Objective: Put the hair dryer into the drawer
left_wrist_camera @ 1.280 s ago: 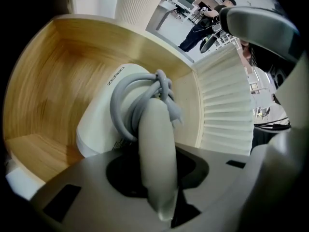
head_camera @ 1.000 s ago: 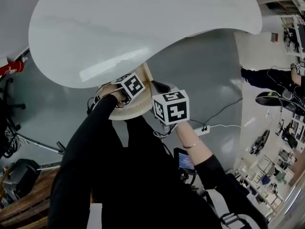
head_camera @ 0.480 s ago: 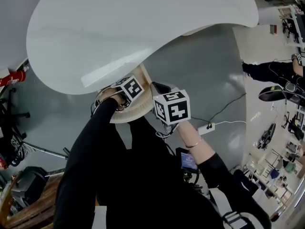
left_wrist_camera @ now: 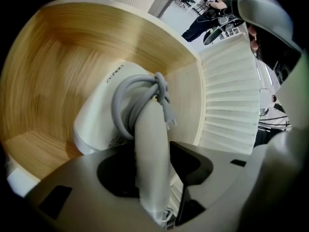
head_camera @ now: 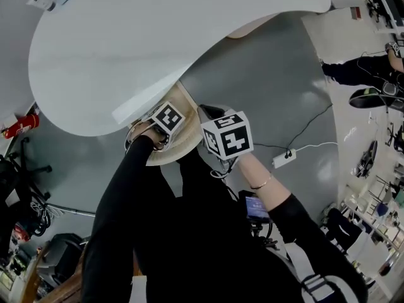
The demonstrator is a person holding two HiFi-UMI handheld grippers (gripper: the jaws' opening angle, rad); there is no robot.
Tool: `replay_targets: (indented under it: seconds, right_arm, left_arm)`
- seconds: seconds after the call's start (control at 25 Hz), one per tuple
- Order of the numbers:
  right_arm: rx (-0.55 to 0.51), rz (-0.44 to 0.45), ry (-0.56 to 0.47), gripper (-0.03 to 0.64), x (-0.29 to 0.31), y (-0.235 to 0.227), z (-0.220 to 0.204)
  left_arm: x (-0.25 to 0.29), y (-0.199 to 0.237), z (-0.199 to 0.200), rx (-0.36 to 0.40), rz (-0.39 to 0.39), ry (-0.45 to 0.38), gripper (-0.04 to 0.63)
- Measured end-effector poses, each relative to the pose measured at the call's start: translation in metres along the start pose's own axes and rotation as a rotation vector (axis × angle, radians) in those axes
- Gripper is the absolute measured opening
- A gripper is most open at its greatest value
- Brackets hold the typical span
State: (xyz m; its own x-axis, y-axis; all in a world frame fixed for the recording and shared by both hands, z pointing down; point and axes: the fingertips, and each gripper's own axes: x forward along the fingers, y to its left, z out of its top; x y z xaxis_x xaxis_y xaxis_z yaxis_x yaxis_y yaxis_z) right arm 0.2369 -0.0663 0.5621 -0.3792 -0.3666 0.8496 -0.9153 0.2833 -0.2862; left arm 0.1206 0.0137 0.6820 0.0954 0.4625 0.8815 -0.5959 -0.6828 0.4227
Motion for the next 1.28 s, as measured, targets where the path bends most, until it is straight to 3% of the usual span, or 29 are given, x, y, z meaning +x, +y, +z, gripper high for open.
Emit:
replay_targets:
  seconds: [0.2, 0.8, 1.04, 1.28]
  right_arm:
    - [0.019, -0.004, -0.01, 0.002, -0.002, -0.003, -0.002]
    - [0.037, -0.018, -0.08, 0.002, -0.019, 0.005, 0.014]
    - [0.073, -0.027, -0.135, 0.002, -0.034, 0.005, 0.019]
    - [0.118, -0.009, -0.219, 0.002, -0.052, 0.008, 0.03]
  left_arm:
    - [-0.022, 0.009, 0.004, -0.005, 0.05, -0.073, 0.206]
    - [-0.094, -0.008, 0.023, 0.069, 0.17, -0.427, 0.202]
    - [-0.125, -0.026, 0.033, 0.072, 0.165, -0.636, 0.039]
    - [-0.174, -0.043, 0.037, 0.056, 0.114, -0.894, 0.009]
